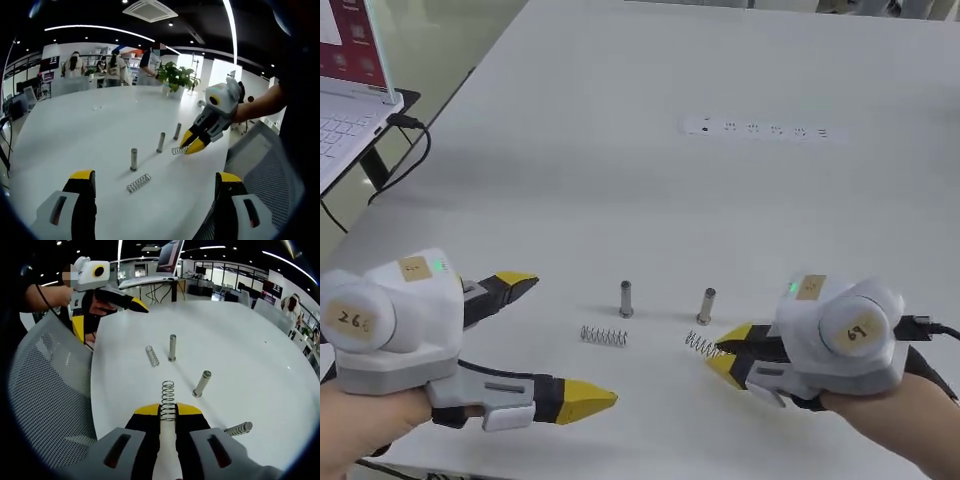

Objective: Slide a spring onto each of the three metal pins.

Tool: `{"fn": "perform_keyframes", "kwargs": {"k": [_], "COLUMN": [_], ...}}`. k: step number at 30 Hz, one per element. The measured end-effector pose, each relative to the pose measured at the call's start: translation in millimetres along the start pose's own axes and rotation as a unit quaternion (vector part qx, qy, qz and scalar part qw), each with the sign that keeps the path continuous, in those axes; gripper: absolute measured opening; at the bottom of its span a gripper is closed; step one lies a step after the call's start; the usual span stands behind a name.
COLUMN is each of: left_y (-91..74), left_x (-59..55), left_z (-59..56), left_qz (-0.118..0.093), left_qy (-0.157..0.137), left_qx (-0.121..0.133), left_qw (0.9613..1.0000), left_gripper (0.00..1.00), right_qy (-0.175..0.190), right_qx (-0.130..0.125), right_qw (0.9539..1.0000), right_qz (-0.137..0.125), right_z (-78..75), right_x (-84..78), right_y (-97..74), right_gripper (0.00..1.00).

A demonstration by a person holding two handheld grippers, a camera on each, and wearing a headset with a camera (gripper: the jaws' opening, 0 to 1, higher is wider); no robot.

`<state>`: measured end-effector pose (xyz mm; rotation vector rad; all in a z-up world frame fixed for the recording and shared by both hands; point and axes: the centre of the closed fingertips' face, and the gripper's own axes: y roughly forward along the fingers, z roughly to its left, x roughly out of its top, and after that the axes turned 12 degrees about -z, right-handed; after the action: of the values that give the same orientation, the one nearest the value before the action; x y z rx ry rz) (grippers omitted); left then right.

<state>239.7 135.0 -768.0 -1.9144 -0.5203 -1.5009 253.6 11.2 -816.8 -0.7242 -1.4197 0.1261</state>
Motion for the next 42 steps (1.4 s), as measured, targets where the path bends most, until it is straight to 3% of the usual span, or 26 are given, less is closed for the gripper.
{"fn": "perform_keyframes", "kwargs": {"k": [7,12,16,21,25,30,37,42], "left_y": [1.6,2.8,6.7,14.1,25.6,44.6,66.7,75.7], "left_x": [-4.7,-12.4,-13.3,-17.3,-11.2,0.0,2.2,4.5], "left_z": [-7.9,-14.0,-19.7,-35.4,-46.3,-61.1,-79.4,-86.5], "left_qz": [0.008,0.020,0.020,0.025,0.015,0.000,0.005,0.002], "left_qy": [-0.009,-0.014,-0.019,-0.022,-0.007,-0.004,0.022,0.029], "left_qx": [-0.016,-0.033,-0.045,-0.081,-0.106,-0.147,-0.192,-0.209], "left_qw": [0.9998,0.9992,0.9986,0.9961,0.9943,0.9892,0.9811,0.9774], "left_gripper": [0.90,0.83,0.73,0.58,0.48,0.39,0.31,0.28], "right_qy": [-0.006,-0.013,-0.013,-0.019,-0.042,-0.057,-0.094,-0.108], "right_qx": [0.003,0.005,0.005,0.023,0.037,0.042,0.063,0.074], "right_qw": [0.9999,0.9998,0.9998,0.9994,0.9983,0.9973,0.9932,0.9908], "right_qz": [-0.014,-0.011,-0.013,-0.019,-0.016,-0.020,-0.027,-0.034], "right_z": [-1.8,-3.5,-3.0,6.2,11.8,14.9,23.0,24.6], "right_x": [10.7,7.6,6.8,9.2,7.4,10.8,17.4,20.5], "right_y": [-14.6,-20.8,-25.3,-29.3,-29.7,-30.1,-32.7,-34.4], "right_gripper": [0.08,0.08,0.08,0.08,0.08,0.08,0.08,0.07]}}
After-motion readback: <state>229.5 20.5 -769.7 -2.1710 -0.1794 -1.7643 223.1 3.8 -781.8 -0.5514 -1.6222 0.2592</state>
